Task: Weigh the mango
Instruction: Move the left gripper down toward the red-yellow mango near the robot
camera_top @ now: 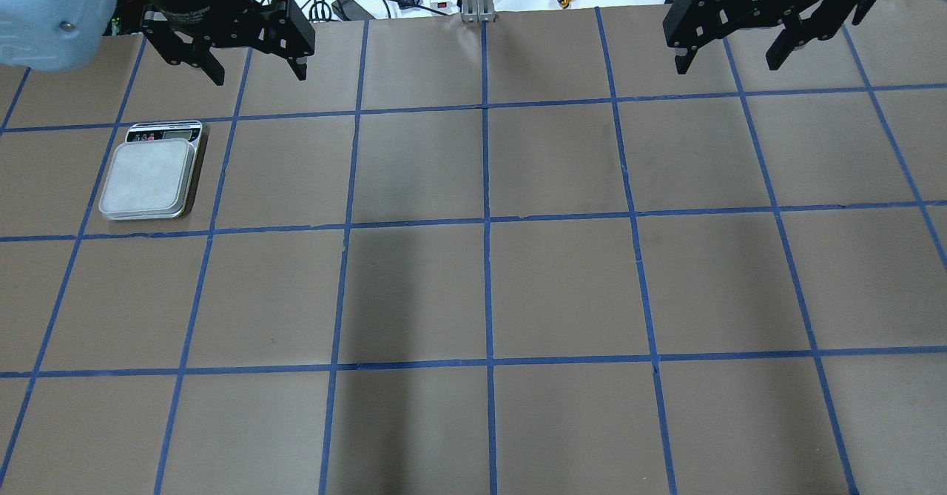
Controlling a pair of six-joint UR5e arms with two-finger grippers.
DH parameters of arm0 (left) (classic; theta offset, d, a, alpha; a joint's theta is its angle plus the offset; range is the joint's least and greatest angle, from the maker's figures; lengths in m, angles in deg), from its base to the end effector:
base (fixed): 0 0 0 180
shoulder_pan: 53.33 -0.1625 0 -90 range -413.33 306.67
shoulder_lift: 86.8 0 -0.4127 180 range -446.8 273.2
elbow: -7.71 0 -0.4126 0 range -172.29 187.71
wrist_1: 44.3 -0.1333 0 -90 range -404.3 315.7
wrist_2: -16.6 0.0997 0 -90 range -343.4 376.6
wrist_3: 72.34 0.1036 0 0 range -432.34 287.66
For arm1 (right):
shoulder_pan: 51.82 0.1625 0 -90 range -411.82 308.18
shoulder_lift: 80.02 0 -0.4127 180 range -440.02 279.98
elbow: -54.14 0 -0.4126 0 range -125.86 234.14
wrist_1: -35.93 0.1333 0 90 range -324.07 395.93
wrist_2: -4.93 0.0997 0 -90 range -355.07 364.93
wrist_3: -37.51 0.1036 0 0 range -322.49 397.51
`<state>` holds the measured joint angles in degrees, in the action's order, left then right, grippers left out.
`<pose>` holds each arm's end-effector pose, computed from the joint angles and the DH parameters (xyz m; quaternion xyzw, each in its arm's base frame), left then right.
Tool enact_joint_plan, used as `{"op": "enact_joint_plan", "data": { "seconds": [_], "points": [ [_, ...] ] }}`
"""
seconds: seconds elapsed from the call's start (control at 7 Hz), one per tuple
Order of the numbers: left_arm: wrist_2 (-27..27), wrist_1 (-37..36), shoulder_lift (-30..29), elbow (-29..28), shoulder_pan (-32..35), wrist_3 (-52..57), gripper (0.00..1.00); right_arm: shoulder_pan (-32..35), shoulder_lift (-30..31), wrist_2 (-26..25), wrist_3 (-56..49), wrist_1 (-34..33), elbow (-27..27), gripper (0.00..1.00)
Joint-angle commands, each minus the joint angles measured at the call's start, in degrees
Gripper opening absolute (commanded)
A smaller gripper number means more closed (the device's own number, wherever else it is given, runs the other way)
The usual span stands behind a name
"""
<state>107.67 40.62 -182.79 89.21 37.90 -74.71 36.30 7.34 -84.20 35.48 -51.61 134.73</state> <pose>-0.1435 -0.5648 0.5015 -0.0105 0.9977 -0.0664 0.0072 0.1172 -0.5401 0.5276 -0.0016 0.9993 -0.0378 0.0063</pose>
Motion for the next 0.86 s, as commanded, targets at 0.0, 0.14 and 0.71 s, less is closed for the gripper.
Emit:
{"op": "enact_joint_plan", "data": {
  "seconds": [0.0, 0.14, 0.71],
  "points": [
    [0.2, 0.2, 0.3, 0.0, 0.0, 0.4, 1.00, 0.0, 0.0, 0.0, 0.0, 0.0, 0.0, 1.00],
    [0.2, 0.4, 0.5, 0.1, -0.2, 0.8, 1.00, 0.0, 0.0, 0.0, 0.0, 0.0, 0.0, 1.00],
    [-0.2, 5.8, 3.7, -0.7, -11.8, 25.0, 1.00, -0.1, 0.0, -0.1, 0.0, 0.0, 0.0, 1.00]
  ]
}}
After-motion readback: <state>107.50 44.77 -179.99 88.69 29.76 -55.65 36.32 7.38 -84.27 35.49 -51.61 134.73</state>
